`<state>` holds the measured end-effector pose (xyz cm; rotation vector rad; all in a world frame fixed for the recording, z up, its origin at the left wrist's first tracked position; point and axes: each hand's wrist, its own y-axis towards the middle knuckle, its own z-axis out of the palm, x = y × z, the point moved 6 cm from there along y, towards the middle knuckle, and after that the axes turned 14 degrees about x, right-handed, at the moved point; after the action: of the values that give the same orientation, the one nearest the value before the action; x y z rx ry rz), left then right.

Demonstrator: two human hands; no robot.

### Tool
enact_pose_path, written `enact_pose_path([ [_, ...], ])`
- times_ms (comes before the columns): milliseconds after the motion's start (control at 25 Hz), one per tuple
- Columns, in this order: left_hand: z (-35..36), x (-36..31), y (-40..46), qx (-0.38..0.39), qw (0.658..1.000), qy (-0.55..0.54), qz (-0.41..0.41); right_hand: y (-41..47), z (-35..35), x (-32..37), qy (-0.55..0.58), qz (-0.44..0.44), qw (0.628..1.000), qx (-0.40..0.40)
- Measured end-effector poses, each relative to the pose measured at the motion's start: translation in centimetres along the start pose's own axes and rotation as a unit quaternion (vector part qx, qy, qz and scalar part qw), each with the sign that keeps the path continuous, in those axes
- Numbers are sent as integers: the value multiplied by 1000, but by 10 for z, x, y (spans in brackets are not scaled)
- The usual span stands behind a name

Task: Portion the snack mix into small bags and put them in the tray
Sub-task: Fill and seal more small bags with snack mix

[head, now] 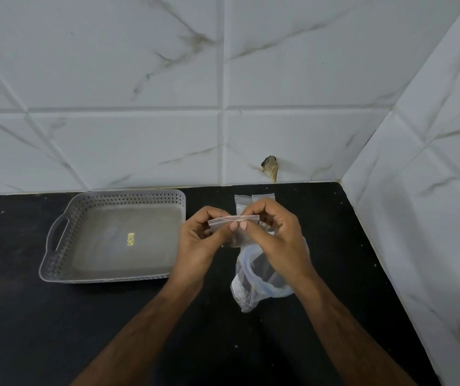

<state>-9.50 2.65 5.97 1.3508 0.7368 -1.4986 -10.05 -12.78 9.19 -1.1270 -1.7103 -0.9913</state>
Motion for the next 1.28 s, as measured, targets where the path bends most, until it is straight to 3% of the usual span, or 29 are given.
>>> enact_pose_path([
  [320, -5, -3, 2, -24, 998, -21, 54, 1, -5, -3, 109, 15, 994, -24],
  [760, -14, 1, 7, -49, 998, -23, 10, 2, -7, -11, 96, 84, 992, -4],
  [1040, -6, -9, 5, -34, 996, 79, 35, 7, -1, -3, 41, 73, 996, -23],
  [1280, -15, -11, 10, -37, 998, 16, 44, 11, -4, -7, 81, 74, 994, -21],
])
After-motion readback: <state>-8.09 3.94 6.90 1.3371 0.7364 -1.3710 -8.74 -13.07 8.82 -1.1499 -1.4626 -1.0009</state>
